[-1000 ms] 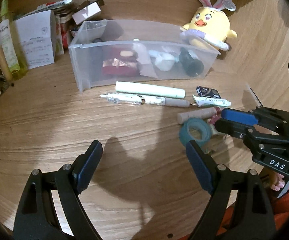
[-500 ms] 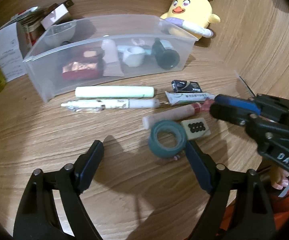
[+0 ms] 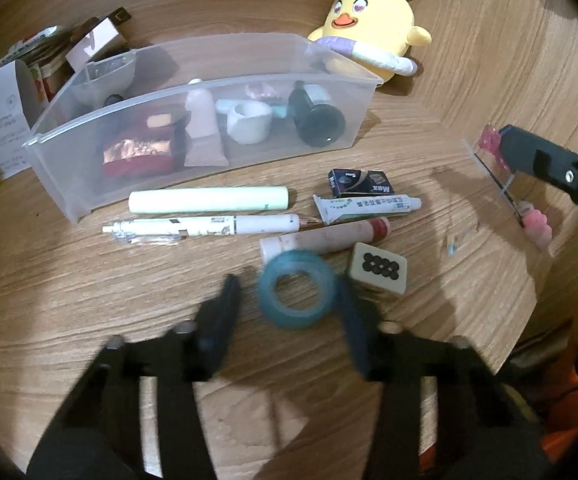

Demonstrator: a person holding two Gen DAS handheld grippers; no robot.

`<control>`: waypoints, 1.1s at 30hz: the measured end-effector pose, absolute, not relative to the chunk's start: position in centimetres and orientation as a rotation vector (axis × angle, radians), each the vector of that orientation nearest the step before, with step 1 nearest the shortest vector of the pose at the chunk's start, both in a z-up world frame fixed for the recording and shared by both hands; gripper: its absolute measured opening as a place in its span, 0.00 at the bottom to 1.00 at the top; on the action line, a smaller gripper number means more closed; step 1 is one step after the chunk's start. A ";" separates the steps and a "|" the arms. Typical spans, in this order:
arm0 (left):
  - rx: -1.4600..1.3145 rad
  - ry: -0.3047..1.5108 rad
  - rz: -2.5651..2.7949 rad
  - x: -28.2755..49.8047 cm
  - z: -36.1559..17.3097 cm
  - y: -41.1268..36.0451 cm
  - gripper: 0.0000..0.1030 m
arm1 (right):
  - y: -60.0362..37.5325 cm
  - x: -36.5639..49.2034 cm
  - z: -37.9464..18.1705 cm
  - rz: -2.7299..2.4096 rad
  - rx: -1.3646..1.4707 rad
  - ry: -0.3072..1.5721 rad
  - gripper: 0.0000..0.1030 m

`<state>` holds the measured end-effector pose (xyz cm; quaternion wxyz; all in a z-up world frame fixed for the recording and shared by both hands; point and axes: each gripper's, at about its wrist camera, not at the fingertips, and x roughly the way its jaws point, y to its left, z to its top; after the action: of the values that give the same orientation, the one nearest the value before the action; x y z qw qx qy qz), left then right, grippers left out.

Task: Organize objects
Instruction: 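Grasp teal tape roll with left tool while right tool grasps pink flower clip, then drop teal tape roll into bin with left tool while right tool drops flower clip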

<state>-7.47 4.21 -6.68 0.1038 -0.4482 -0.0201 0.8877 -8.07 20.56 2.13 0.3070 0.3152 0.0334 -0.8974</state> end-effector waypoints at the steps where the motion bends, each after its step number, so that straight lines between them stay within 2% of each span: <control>1: -1.317 -0.060 2.618 -7.5 -6.7 4.2 0.38 | 20.6 -8.2 2.2 -2.378 0.833 0.083 0.13; 8: -1.282 -0.085 2.648 -6.8 -6.4 3.8 0.38 | 20.4 -9.4 2.3 -2.376 0.843 0.051 0.13; 17: -1.152 -0.135 2.750 -6.0 -3.0 1.8 0.38 | 18.4 -11.1 4.5 -2.373 0.765 0.039 0.13; 33: -0.993 -0.172 2.962 -10.9 3.4 -3.8 0.38 | 12.0 -16.7 9.5 -2.383 0.643 0.073 0.13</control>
<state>-10.89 -3.76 3.44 0.0063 -0.3174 -0.0549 0.9467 -16.71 12.01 9.47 0.3299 0.2458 0.0280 -0.9110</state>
